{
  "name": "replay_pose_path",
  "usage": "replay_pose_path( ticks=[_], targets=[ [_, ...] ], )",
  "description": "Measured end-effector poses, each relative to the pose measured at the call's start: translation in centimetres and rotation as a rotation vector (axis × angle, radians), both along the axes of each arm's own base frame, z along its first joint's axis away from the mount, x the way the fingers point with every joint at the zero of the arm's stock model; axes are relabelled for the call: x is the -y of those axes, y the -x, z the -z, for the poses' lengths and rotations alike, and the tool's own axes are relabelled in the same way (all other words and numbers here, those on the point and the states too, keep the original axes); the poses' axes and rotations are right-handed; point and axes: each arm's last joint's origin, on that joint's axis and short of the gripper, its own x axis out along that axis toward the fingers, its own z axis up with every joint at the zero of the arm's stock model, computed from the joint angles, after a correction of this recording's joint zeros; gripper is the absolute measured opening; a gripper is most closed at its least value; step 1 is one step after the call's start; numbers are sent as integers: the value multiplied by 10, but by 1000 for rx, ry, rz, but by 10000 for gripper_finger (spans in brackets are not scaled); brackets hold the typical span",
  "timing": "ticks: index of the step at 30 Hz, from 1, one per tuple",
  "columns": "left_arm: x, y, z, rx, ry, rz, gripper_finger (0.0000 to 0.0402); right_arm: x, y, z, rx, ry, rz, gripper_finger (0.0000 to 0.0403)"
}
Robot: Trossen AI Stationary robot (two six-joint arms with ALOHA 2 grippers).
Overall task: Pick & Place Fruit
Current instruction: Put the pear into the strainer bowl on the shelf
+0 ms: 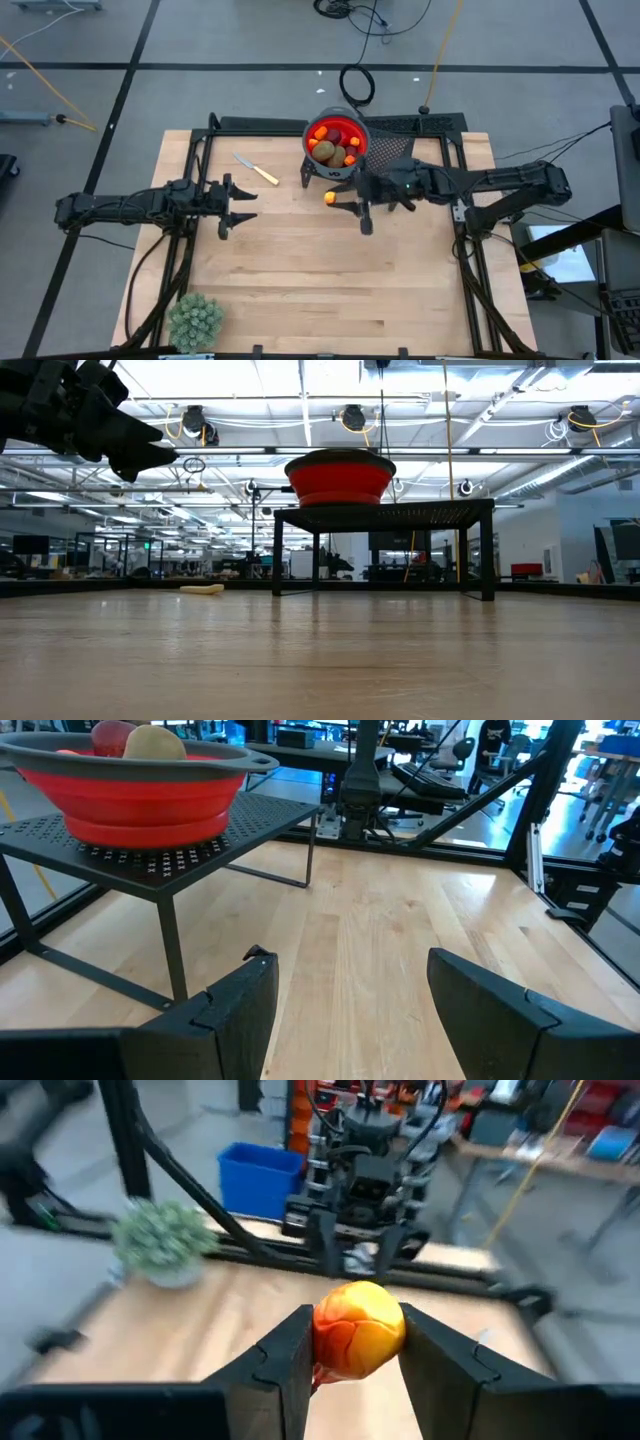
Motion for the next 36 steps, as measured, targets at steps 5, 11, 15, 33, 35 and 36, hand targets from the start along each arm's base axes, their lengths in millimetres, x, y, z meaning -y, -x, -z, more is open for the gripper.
replay_pose_path(
  ticks=[5, 11, 15, 33, 35, 36],
  targets=[
    [0, 0, 0, 0, 0, 0, 255, 20, 1, 0, -27, -289, -74, 125],
    [0, 0, 0, 0, -1, 0, 255, 38, 5, -2, -78, -518, -243, 125],
    [0, 0, 0, 0, 0, 0, 255, 44, 7, -10, -48, -578, -374, 125],
    [0, 0, 0, -1, 0, 0, 255, 53, 20, -51, 210, -536, -712, 125],
    [0, 0, 0, -1, 0, 0, 255, 53, 19, -50, 197, -544, -708, 125],
    [0, 0, 0, -1, 0, 0, 255, 53, 19, -49, 190, -549, -705, 125]
  ],
)
